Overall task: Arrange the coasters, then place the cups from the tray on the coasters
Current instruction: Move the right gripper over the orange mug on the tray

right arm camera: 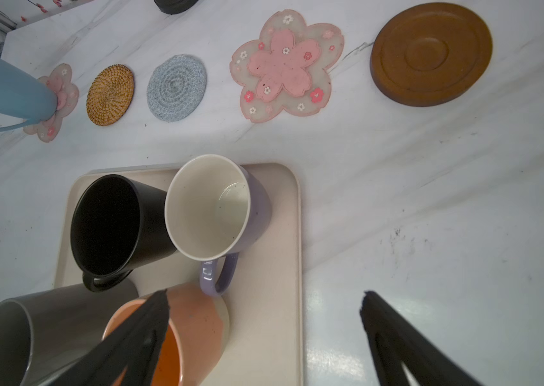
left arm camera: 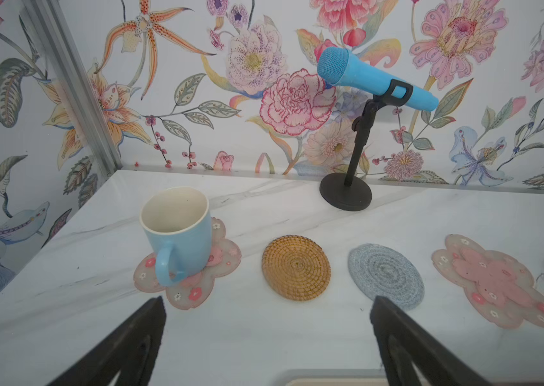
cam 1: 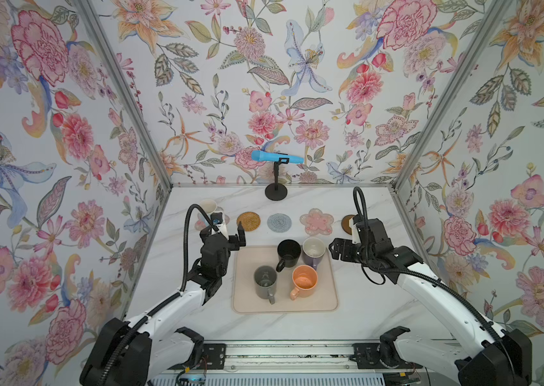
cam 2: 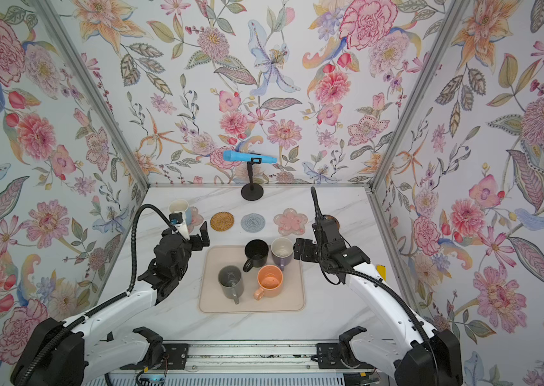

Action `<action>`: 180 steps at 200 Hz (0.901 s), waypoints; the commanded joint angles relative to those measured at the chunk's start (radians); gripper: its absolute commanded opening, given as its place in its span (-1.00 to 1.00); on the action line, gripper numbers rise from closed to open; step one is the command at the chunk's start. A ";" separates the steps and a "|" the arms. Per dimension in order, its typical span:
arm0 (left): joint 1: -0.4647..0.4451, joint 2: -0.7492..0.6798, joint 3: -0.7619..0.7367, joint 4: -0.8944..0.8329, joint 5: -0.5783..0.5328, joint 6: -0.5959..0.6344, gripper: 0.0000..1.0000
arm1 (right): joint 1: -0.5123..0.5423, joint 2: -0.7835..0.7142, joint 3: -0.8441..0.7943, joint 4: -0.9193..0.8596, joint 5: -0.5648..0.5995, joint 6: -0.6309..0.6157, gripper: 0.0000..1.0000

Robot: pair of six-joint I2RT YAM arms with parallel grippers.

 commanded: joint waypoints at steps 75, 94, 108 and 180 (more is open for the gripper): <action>0.030 0.024 -0.107 0.375 -0.048 0.051 0.98 | 0.075 -0.035 -0.006 -0.076 0.040 0.041 0.81; 0.030 0.084 0.006 0.199 -0.018 0.057 0.98 | 0.185 -0.064 -0.028 -0.076 0.108 0.109 0.80; 0.030 0.099 0.031 0.163 -0.024 0.043 0.98 | 0.295 -0.078 -0.037 -0.088 0.169 0.182 0.80; 0.030 0.104 0.111 -0.029 -0.041 0.038 0.98 | 0.730 0.083 0.007 -0.101 0.373 0.490 0.79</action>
